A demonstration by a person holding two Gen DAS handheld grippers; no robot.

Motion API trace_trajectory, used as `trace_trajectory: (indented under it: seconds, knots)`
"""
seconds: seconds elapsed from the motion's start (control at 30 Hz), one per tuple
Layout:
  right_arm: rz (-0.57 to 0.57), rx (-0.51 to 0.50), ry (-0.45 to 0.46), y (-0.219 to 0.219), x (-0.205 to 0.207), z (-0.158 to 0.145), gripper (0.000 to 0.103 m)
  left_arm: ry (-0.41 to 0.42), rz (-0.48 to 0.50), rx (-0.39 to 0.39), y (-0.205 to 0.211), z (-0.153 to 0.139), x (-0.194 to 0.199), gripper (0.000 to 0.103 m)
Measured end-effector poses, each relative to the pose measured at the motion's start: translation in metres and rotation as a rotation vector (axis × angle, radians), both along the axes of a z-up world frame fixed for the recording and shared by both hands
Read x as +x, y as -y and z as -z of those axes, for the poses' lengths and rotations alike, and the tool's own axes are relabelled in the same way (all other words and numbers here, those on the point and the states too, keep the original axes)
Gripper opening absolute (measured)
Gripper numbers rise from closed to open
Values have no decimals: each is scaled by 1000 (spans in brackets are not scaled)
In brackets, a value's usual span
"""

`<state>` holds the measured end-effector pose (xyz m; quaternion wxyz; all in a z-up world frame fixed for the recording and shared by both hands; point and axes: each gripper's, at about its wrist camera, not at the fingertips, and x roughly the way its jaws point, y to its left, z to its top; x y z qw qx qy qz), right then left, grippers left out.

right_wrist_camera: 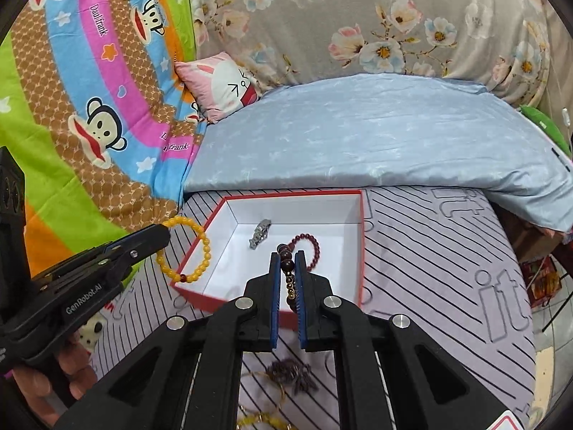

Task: Organize jewelry
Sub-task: 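Carry both held bracelets up and over the red box, then open both tools to drop the bracelets into the red box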

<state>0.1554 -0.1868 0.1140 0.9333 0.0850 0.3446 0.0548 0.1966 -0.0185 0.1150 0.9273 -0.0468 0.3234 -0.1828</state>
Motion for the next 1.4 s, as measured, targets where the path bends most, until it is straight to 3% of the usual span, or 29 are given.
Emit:
trace_trajectory:
  seconds: [0.47, 0.57, 0.7, 0.97, 1.4]
  knots:
    - [18, -13, -137, -7, 62, 63, 8, -134, -11, 41, 22, 59, 71, 7]
    - [48, -41, -136, -4, 64, 67, 13, -158, -17, 58, 23, 68, 75, 11]
    - [76, -57, -99, 2, 51, 58, 34, -127, -51, 81, 19, 66, 67, 41]
    - [75, -44, -91, 0, 9, 47, 36, -104, -82, 97, 4, 58, 35, 42]
    - [47, -53, -130, -15, -62, 60, 36, -139, -132, 94, -25, 68, -26, 42]
